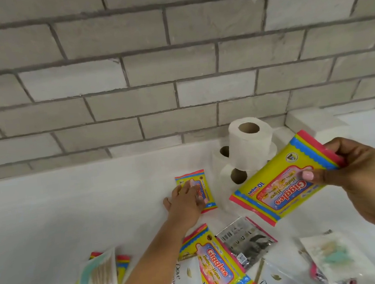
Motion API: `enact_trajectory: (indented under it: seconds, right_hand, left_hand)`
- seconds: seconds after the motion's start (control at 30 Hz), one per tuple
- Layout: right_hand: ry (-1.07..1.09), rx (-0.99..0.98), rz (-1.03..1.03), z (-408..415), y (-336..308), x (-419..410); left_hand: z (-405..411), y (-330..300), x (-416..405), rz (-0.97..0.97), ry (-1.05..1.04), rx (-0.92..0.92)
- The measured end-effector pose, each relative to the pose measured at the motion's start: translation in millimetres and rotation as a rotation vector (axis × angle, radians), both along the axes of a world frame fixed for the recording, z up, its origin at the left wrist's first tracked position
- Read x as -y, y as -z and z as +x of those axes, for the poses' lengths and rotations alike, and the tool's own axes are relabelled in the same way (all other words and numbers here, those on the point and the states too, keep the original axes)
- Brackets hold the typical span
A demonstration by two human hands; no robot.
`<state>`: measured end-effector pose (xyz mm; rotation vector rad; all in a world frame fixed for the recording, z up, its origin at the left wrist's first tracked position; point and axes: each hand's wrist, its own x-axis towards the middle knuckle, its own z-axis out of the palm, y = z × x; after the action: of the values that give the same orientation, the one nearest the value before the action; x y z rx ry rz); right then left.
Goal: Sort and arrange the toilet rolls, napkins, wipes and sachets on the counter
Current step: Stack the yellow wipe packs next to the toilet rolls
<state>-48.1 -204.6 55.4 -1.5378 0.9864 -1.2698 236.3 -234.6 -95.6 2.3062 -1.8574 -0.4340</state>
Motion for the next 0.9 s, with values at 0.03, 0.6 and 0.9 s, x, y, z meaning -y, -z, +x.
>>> enact_trajectory:
  seconds: [0.03,0.6,0.9]
  right_hand:
    - [-0.002,0.002,0.006,1,0,1]
    - [0.027,-0.053,0.063,11,-1,2]
    - [-0.005,-0.066,0.089,14,-4,2]
  left_hand:
    - [-1,0,2,0.002,0.0,-0.004]
    - [3,2,11,0.023,0.014,-0.03]
    - [2,-5,10,0.037,-0.023,-0.035]
